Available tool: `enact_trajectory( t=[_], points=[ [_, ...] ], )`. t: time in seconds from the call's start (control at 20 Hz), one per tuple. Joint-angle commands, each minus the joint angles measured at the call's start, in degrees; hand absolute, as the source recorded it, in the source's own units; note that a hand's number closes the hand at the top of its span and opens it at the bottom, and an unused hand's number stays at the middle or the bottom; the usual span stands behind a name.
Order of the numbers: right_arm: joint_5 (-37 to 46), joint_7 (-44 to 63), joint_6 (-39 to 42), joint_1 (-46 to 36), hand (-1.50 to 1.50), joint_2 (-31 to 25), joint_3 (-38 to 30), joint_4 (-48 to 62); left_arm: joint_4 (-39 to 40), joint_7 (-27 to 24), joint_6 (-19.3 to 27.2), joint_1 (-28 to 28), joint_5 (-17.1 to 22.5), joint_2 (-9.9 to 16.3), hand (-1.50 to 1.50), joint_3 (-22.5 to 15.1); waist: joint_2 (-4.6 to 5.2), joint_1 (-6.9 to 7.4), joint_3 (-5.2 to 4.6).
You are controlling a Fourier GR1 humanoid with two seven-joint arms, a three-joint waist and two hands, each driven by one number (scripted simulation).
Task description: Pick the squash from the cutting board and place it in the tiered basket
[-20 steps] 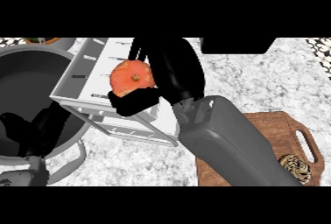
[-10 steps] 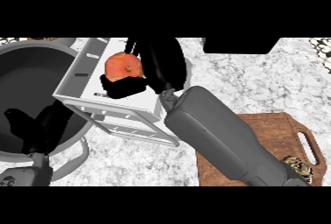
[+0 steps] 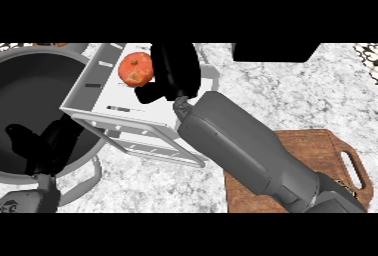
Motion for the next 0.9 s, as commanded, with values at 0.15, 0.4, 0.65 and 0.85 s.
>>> enact_trajectory(
  t=[0.15,0.4,0.65,0.85],
  points=[
    [-8.6,-3.8,-9.2,-2.1,-1.5,0.6,-0.6,4.6,-1.8,0.2,0.6,2.8,-1.5,-1.7,0.0,-1.5,0.61,0.7,-0.5],
    [-15.2,-6.3,-11.8,0.0,-1.5,0.7,-7.5,0.4,-0.9,1.7,1.5,1.3,-1.9,-1.9,0.0,-0.8,0.52,-0.42,-0.46],
    [-20.6,-10.5,-14.4,2.4,-1.5,0.7,-14.3,-5.8,-0.6,0.1,-0.2,3.3,-1.1,-0.8,0.0,0.7,0.42,-0.93,-0.45],
    [-22.6,-11.1,-12.9,4.2,-1.5,-3.0,-20.9,-10.4,2.5,-3.0,1.0,2.9,-2.7,-2.2,0.0,0.9,0.3,-1.85,-0.48]
  ],
)
